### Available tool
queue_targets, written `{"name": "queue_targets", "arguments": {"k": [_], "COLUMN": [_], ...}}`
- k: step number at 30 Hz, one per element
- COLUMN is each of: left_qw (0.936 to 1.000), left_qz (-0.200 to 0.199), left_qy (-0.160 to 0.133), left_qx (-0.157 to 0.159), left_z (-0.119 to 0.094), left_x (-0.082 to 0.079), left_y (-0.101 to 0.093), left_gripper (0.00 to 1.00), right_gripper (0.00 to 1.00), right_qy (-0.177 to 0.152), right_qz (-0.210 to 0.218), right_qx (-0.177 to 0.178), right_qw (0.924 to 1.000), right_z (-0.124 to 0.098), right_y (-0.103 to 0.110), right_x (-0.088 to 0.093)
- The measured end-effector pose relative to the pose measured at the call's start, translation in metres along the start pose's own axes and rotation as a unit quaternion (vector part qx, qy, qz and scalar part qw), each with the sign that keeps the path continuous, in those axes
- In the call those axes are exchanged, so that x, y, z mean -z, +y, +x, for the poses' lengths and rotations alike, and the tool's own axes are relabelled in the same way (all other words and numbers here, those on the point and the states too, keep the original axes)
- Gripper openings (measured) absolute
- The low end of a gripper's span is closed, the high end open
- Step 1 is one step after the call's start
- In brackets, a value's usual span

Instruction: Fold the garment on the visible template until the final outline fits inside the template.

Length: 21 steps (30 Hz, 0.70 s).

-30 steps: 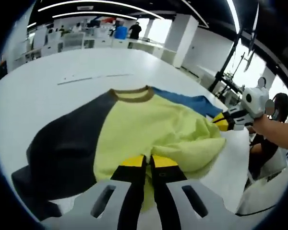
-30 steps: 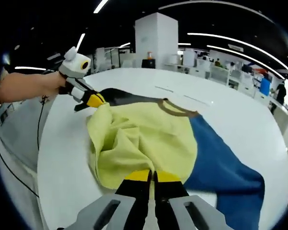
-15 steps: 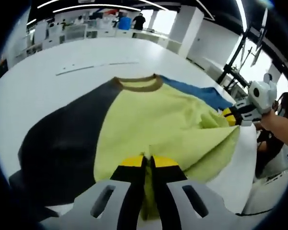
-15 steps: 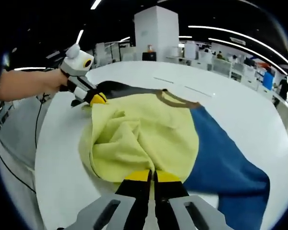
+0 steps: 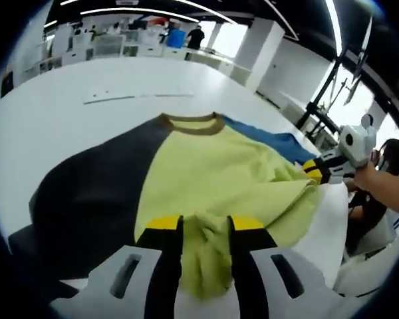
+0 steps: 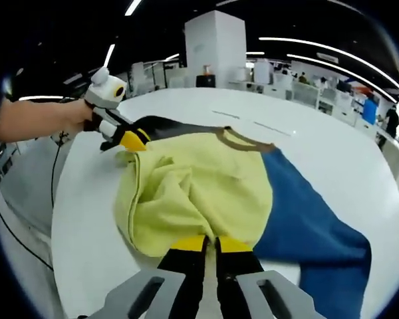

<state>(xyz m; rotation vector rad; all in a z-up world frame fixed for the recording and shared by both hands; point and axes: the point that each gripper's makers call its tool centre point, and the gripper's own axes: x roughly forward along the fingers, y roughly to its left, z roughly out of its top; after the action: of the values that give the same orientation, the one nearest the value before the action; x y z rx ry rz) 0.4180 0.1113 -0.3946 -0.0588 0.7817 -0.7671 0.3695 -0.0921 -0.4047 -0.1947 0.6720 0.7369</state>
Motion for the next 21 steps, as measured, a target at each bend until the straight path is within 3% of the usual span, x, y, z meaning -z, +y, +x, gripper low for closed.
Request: {"name": "queue_targets", "arguments": {"k": [9,17,21], "left_qw": [0.9986,0.9924,0.9922], "left_qz": [0.032,0.118,0.122], "left_qy": [-0.041,-0.028,-0.02], "left_qx": [0.0,-0.021,-0.015], "left_z": [-0.024,-0.023,-0.013], "left_x": [-0.009,0.008,0.017], "left_y": [-0.009,-0.035,-0.043], "left_gripper": [0.22,0.21,0.2], "right_gripper": [0.0,0.0,0.0], "right_qy": [-0.033,-0.048,-0.051], "right_qz": [0.011,0.019,0.022], "right_qx": [0.006,0.01,0.009], "right_qw": [0.9994,0.9986,0.9984], "right_z": [-0.017,-0.027,-0.031], "right_y": [0.001,0.004,0.007], "right_x": [-0.007,-0.003,0.0]}}
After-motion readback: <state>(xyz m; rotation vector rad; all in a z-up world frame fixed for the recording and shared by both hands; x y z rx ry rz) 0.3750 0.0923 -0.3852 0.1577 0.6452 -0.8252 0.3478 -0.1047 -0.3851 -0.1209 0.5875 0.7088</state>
